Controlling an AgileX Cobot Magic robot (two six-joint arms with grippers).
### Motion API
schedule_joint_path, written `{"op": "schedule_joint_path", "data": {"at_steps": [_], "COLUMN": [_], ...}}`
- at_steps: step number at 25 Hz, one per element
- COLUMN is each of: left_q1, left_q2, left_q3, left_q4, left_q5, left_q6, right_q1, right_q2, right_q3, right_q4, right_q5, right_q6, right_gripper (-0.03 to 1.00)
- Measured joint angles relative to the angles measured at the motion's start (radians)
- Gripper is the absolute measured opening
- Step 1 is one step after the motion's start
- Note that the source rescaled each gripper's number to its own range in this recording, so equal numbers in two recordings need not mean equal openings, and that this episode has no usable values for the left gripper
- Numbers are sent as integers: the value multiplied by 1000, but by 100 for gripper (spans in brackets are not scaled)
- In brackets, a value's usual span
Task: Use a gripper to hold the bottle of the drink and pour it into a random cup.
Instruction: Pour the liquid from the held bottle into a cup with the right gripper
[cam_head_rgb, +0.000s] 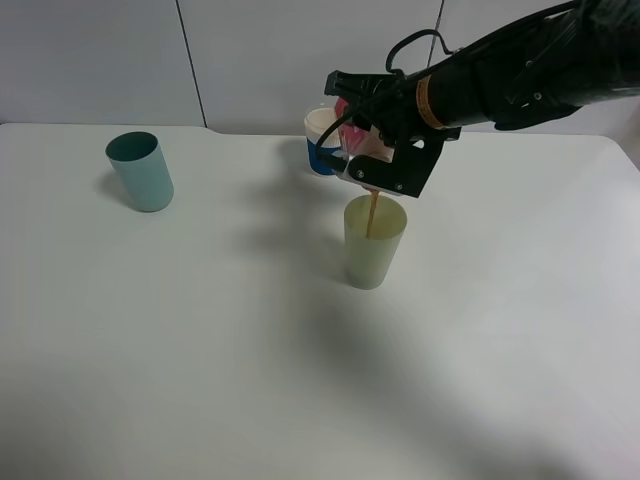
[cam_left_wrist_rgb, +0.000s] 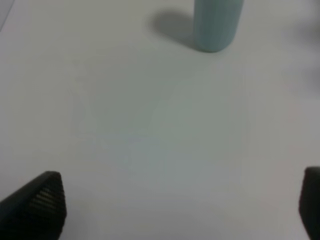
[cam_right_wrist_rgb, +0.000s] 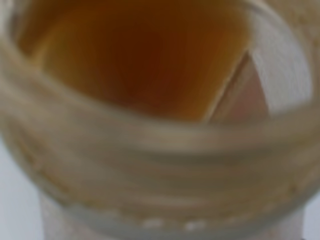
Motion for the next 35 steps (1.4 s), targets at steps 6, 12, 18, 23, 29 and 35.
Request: {"op": "schedule_joint_path", "data": {"at_steps": [6, 12, 18, 23, 29, 35], "left_q1": [0, 0, 0, 0, 0, 0], "left_q2": [0, 0, 0, 0, 0, 0], "left_q3": [0, 0, 0, 0, 0, 0], "left_q4": [0, 0, 0, 0, 0, 5], "left_q5": [0, 0, 0, 0, 0, 0], "left_q6": [0, 0, 0, 0, 0, 0], "right_q1": [6, 17, 29, 32, 32, 32], "right_q2": [0, 0, 0, 0, 0, 0], "right_q3": [0, 0, 0, 0, 0, 0], "right_q4": [1, 2, 2, 2, 2, 2], "right_q5": [32, 42, 45, 45, 45, 45], "right_q6": [-21, -62, -70, -71, -79, -90], "right_gripper": [2, 2, 2, 2, 2, 2]}}
